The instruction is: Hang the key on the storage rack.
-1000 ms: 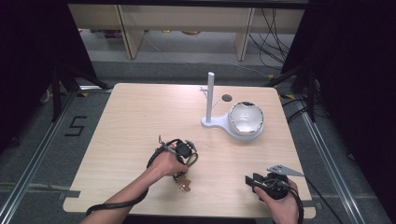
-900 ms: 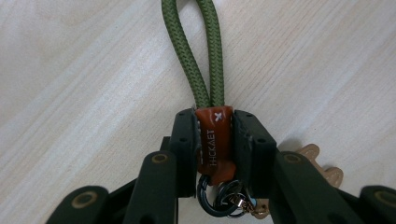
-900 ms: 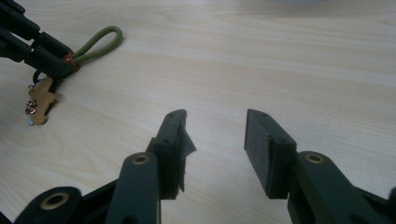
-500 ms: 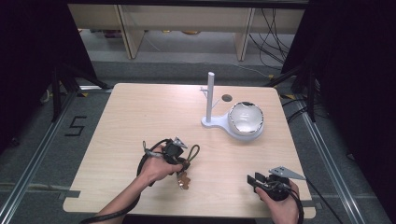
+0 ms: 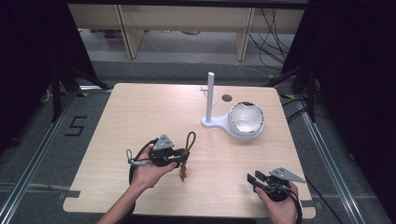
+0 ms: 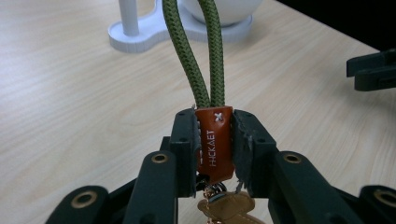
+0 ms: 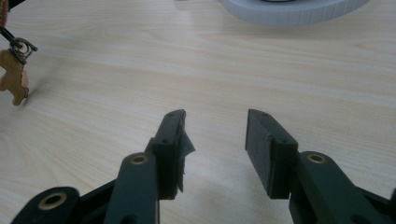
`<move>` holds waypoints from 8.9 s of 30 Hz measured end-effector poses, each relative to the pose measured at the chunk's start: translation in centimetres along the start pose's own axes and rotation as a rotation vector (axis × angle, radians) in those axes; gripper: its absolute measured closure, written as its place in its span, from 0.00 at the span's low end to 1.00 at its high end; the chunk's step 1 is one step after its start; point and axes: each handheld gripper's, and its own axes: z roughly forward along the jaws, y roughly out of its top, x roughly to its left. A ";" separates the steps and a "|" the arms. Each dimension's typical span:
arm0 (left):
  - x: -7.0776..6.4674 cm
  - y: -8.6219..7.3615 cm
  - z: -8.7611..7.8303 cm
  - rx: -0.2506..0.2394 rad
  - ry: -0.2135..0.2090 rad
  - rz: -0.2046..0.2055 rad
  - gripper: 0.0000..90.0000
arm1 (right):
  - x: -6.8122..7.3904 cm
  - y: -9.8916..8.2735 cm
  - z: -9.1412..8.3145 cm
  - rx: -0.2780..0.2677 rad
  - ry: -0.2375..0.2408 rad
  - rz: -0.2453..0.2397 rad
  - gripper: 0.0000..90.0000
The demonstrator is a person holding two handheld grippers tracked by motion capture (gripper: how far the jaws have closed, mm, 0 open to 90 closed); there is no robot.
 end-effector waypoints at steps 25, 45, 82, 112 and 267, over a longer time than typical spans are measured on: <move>-0.9 2.1 -2.0 -0.150 -0.007 0.033 0.78 | -0.1 -0.4 0.0 -0.096 -0.041 -0.010 0.63; -0.3 3.5 -2.4 -0.192 0.004 0.035 0.78 | 0.2 -0.4 -0.4 -0.124 -0.057 0.010 0.63; 0.5 6.2 -2.0 -0.242 0.037 0.037 0.78 | 0.4 -0.3 -0.9 -0.104 -0.080 0.044 0.64; 1.0 7.9 -1.4 -0.265 0.059 0.029 0.78 | -0.2 -0.3 -0.8 -0.146 -0.081 -0.012 0.64; 3.5 10.8 8.3 -0.156 0.147 -0.068 0.76 | -0.4 -0.3 -1.0 -0.154 -0.072 0.037 0.63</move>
